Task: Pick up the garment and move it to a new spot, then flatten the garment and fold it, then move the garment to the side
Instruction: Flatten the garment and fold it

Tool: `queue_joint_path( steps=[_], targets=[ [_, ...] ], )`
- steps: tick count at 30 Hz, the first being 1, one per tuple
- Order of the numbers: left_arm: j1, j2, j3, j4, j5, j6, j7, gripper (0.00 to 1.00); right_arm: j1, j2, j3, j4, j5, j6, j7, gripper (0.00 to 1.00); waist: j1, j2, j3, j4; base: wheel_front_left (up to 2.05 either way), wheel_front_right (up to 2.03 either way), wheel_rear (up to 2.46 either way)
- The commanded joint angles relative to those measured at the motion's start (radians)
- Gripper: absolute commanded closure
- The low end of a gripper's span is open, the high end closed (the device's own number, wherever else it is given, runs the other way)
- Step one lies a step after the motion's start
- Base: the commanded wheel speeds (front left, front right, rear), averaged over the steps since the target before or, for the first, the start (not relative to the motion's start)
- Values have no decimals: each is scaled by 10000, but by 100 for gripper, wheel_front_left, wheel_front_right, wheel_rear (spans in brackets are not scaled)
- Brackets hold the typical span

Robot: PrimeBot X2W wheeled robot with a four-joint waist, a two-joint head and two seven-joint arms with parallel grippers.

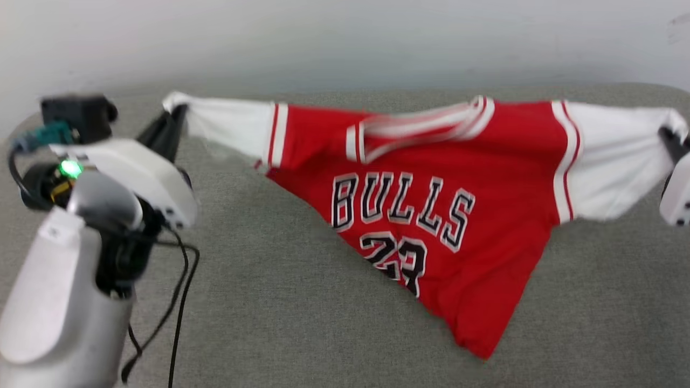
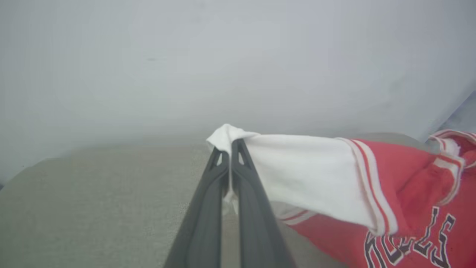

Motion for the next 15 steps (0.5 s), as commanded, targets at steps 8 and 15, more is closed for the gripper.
queue_joint_path(
  steps=[8, 15],
  targets=[
    [-3370, -183, 242, 2247, -47, -291, -444, 100, -2806, -259, 188, 410, -458, -8, -903, 100, -1, 0, 958, -90, 0, 0, 0],
    [-6479, -119, 290, 4109, 462, -388, -1371, 100, -5639, -390, 288, 1070, -1061, -10, -1831, 100, -1, 0, 2243, -179, 0, 0, 0]
  ],
)
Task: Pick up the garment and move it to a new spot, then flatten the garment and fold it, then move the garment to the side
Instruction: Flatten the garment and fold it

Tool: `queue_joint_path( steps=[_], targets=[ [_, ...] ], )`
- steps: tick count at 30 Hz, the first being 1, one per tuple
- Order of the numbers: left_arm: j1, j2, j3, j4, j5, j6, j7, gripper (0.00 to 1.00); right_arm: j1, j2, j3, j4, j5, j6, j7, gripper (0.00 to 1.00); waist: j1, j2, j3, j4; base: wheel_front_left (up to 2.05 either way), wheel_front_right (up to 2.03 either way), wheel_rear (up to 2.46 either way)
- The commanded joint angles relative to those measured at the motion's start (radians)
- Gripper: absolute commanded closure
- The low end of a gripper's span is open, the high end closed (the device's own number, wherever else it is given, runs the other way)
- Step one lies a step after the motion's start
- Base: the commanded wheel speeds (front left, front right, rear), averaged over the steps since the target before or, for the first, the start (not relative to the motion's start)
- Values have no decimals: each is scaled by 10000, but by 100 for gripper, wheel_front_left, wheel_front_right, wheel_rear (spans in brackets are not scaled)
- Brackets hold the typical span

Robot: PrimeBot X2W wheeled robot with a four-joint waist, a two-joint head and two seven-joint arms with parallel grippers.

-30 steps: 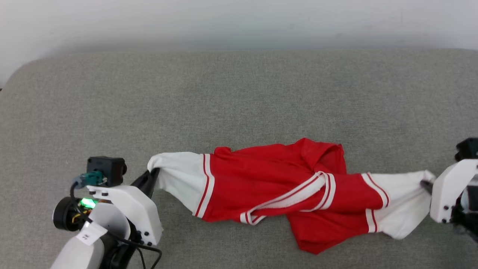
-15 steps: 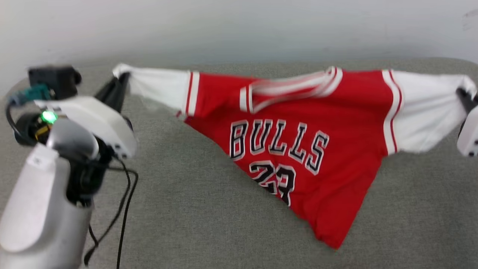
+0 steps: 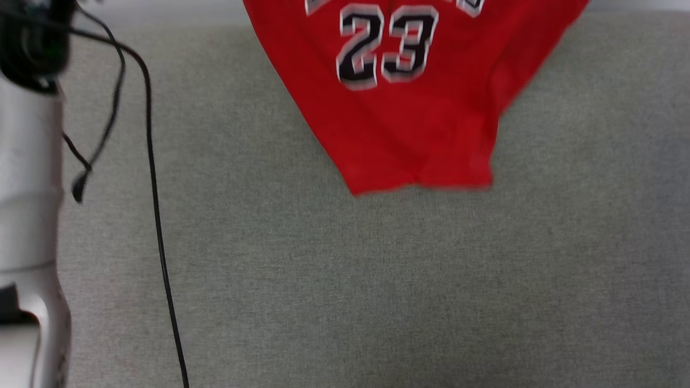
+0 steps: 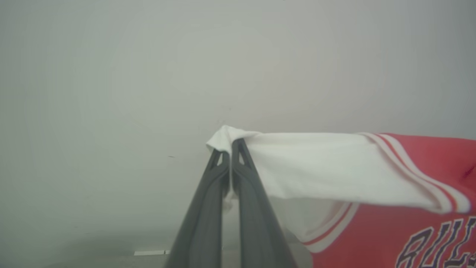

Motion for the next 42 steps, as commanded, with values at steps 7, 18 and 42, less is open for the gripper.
queue_joint_path(
  steps=[7, 18, 42],
  targets=[
    [-2637, 272, 12, 1426, 527, -124, -1078, 100, -2630, -189, 585, 946, -623, -15, -960, 100, -2, 0, 1372, -182, 0, 0, 0],
    [-4422, 460, 90, 3235, 544, -527, -2185, 100, -4858, 154, 1186, 2609, -949, -15, -1942, 100, -2, 0, 2347, -267, 0, 0, 0],
    [-1350, -558, -652, 6231, -1113, -1551, -3920, 100, -2088, 980, 3827, 5593, 1392, -12, -3636, 100, -2, 0, 2360, -82, 0, 0, 0]
  ],
)
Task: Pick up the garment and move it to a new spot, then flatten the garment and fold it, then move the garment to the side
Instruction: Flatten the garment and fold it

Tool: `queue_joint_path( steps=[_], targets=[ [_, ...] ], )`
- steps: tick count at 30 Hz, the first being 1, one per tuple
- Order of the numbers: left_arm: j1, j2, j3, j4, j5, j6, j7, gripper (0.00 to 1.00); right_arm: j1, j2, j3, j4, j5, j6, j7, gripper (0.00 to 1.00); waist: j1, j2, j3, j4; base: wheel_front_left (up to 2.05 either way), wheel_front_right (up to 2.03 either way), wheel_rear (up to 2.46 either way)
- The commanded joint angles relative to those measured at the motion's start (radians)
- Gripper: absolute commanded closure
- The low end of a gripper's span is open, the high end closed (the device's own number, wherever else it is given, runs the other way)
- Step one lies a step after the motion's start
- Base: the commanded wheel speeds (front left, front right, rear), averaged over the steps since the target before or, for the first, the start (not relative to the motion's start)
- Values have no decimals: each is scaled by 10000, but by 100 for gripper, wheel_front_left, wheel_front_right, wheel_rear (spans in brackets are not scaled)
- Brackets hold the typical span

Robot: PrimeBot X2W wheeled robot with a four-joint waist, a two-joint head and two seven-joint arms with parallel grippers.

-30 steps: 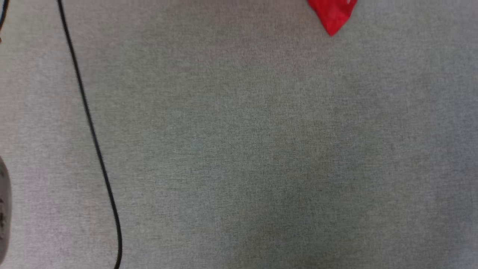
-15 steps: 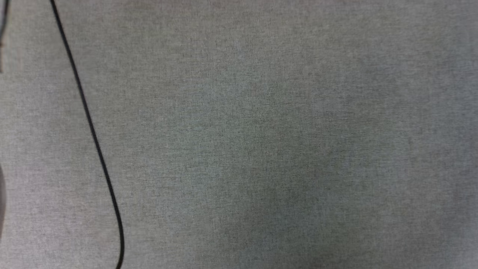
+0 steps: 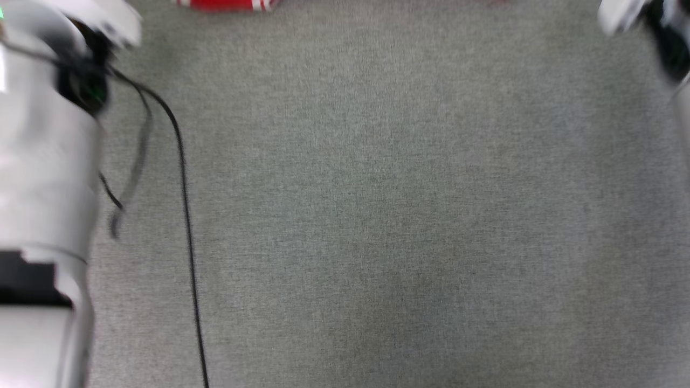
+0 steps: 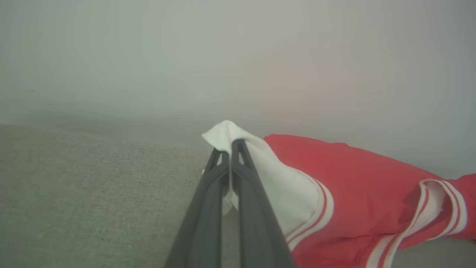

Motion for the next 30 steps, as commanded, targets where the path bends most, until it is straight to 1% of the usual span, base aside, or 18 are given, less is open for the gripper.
queue_joint_path(
  steps=[1, 5, 8, 14, 16, 22, 25, 28, 29, 30],
  targets=[
    [685, -53, -238, -254, -249, -17, -133, 100, 789, -69, 168, 70, 295, -10, -189, 100, -1, 0, -405, 73, 0, 0, 0],
    [2264, 0, -662, -885, -880, -19, -409, 100, 2431, -155, 357, -46, 979, -10, -620, 100, -1, 0, -1054, 134, 0, 0, 0],
    [3433, 186, -870, -1403, -1243, -9, -568, 100, 3567, -267, 417, -182, 1404, -10, -860, 100, -1, 0, -1590, 148, 0, 0, 0],
    [5646, 497, -869, -2271, -1614, -11, -775, 100, 5653, -443, 255, -753, 2134, -10, -1077, 100, -1, 0, -2697, 199, 0, 0, 0],
    [6376, 487, -794, -2580, -1693, 41, -791, 100, 6323, -544, 86, -1016, 2224, -10, -1148, 100, -1, 0, -3070, 238, 0, 0, 0],
    [8325, 623, -621, -3771, -1876, 557, -785, 100, 8360, -592, -596, -2089, 2282, -10, -915, 100, -1, 0, -3979, 318, 0, 0, 0],
    [9357, 755, -573, -4625, -1956, 921, -646, 100, 9435, -462, -1105, -2813, 2174, -10, -667, 100, -1, 0, -4344, 362, 0, 0, 0],
    [10401, 900, -503, -5575, -2020, 1392, -444, 100, 10595, -225, -1717, -3669, 2006, -10, -320, 100, -1, 0, -4692, 422, 0, 0, 0],
    [10401, 900, -503, -5575, -2020, 1392, -444, 100, 10595, -225, -1717, -3669, 2006, -10, -320, 100, -1, 0, -4692, 422, 0, 0, 0],
    [10742, 950, -474, -5960, -2068, 1558, -362, 100, 11004, -158, -1944, -3990, 1953, -10, -180, 100, -1, 0, -4773, 449, 0, 0, 0]
  ],
)
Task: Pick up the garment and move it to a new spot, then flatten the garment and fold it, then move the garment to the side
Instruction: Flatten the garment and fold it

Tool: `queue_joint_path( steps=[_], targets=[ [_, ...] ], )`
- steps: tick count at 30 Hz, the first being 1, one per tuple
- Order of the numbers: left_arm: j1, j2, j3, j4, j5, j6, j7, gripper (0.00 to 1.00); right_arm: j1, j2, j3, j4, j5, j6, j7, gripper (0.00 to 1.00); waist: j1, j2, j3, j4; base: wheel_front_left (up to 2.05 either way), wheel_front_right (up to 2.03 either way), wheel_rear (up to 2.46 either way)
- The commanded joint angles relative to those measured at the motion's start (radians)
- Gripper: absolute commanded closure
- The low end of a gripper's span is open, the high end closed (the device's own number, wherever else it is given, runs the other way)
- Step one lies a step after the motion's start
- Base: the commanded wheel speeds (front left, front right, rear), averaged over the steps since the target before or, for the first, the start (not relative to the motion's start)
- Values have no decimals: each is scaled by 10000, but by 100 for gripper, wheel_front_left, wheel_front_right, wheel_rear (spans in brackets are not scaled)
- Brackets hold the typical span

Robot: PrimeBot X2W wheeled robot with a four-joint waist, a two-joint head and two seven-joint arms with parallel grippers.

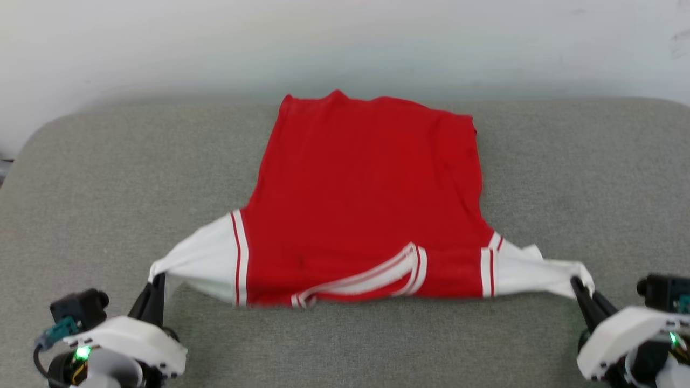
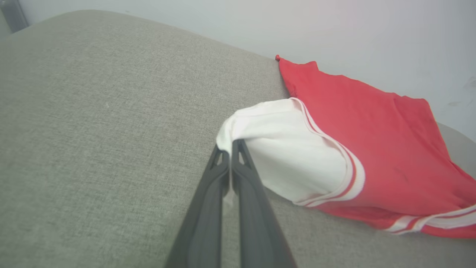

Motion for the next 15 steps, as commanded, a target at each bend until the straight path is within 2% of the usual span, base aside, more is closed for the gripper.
queue_joint_path(
  steps=[1, 5, 8, 11, 15],
  targets=[
    [400, 122, 92, -365, -76, 217, 75, 100, 522, 72, -277, -336, -97, -14, 136, 100, 4, -1, -280, 101, 0, 0, 0],
    [1806, 305, 104, -1800, -151, 906, 524, 100, 2001, 480, -1000, -1815, -693, -14, 803, 100, 4, -1, -534, 200, 0, 0, 0],
    [2632, 364, 32, -2707, -198, 1267, 783, 100, 3010, 875, -1481, -2845, -1103, -12, 1339, 100, 4, -1, -628, 339, 0, 0, 0],
    [3368, 346, -8, -3297, -229, 1580, 886, 100, 3885, 1278, -1880, -3605, -1467, -12, 1888, 100, 4, -1, -685, 427, 0, 0, 0],
    [3982, 301, 13, -3716, -319, 1758, 858, 100, 4767, 1788, -2354, -4299, -1748, -12, 2402, 100, 4, -1, -714, 535, 0, 0, 0]
  ],
)
